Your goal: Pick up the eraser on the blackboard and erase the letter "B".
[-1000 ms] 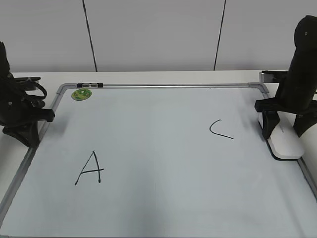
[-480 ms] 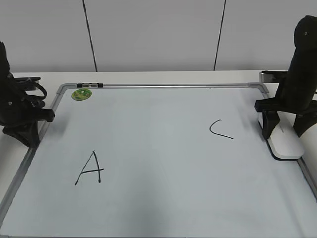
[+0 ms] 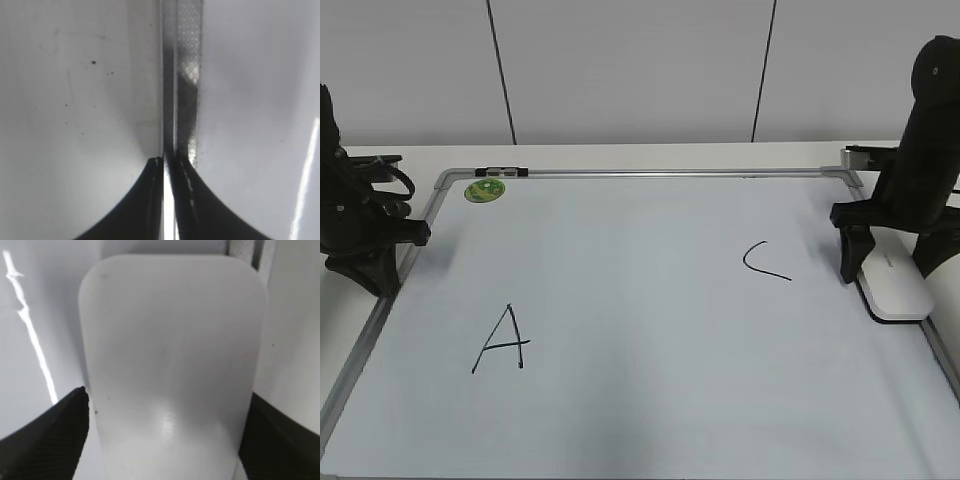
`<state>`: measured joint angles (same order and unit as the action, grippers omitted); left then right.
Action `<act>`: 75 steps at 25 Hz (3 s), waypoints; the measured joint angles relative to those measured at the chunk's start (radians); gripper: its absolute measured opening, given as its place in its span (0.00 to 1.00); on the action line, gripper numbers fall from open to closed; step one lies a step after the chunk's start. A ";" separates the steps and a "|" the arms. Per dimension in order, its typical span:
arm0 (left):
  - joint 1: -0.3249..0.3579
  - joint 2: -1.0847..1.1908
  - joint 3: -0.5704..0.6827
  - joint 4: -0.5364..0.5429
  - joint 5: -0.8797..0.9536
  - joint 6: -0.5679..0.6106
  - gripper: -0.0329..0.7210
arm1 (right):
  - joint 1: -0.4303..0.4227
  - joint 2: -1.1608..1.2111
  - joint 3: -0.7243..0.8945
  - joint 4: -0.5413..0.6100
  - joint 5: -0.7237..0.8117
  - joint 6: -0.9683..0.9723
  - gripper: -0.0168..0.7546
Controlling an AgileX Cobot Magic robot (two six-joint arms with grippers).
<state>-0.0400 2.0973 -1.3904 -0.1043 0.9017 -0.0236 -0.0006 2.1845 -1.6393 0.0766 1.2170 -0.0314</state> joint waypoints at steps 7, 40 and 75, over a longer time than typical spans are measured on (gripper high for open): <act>0.000 -0.004 0.000 0.008 0.006 0.000 0.19 | 0.000 -0.063 -0.016 0.000 -0.001 0.000 0.88; -0.002 -0.785 0.323 0.183 0.082 -0.040 0.81 | 0.131 -0.509 0.268 0.062 -0.131 0.058 0.71; -0.141 -1.847 0.869 0.159 0.183 -0.051 0.77 | 0.193 -1.928 1.114 -0.097 -0.076 0.064 0.70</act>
<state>-0.1808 0.2499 -0.5215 0.0548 1.0845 -0.0747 0.1929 0.2566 -0.5254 -0.0205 1.1406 0.0325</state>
